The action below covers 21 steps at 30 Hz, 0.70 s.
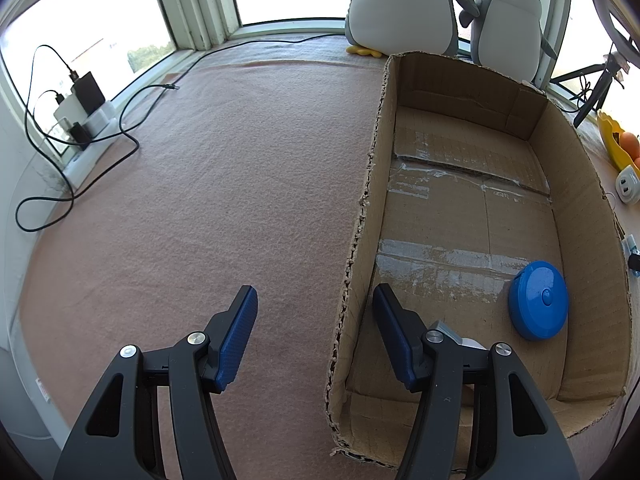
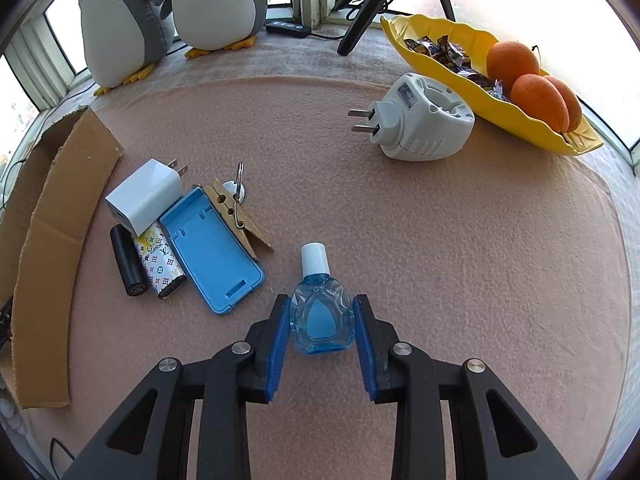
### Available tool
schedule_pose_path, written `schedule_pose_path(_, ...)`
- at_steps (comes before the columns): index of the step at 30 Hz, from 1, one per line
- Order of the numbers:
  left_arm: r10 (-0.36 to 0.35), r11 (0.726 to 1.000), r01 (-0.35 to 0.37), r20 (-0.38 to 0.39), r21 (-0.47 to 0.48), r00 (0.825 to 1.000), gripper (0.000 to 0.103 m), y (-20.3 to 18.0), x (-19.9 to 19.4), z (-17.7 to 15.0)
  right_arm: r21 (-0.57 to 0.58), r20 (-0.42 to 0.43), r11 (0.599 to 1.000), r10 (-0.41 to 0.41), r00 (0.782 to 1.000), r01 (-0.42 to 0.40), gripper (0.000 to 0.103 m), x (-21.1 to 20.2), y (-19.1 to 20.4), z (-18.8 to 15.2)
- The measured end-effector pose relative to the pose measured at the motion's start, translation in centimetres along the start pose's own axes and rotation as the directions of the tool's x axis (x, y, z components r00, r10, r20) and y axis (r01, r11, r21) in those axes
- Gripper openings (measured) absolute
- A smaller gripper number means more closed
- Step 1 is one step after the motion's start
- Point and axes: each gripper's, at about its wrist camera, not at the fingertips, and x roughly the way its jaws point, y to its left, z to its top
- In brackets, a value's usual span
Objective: Organize rigid objects
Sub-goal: 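Carry the eye-drop bottle with the right tool into the box and release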
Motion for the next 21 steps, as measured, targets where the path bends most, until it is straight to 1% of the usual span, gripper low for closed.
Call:
schedule_pose_path(6, 0.000, 1.000, 0.000, 0.001, 0.010, 1.000, 0.060, -0.1, 0.0, 0.0, 0.001, 0.038, 1.000, 0.001, 0.999, -0.001, 0.028, -1.6, 0.2, 0.0)
schedule_pose_path(10, -0.004, 1.000, 0.004, 0.003, 0.007, 1.000, 0.060, 0.0, -0.1, -0.1, -0.010, 0.071, 1.000, 0.024, 0.997, -0.023, 0.028, -3.1, 1.1, 0.4)
schedule_pose_path(17, -0.005, 1.000, 0.005, 0.002, 0.001, 1.000, 0.060, 0.1, -0.1, -0.1, -0.077, 0.127, 0.993, 0.100, 0.987, -0.091, 0.028, -5.9, 4.8, 1.6)
schedule_pose_path(21, -0.004, 1.000, 0.004, 0.001, 0.001, 1.000, 0.060, 0.1, -0.1, -0.2, -0.132, 0.142, 0.983, 0.144, 0.979, -0.126, 0.028, -7.0, 7.5, 2.2)
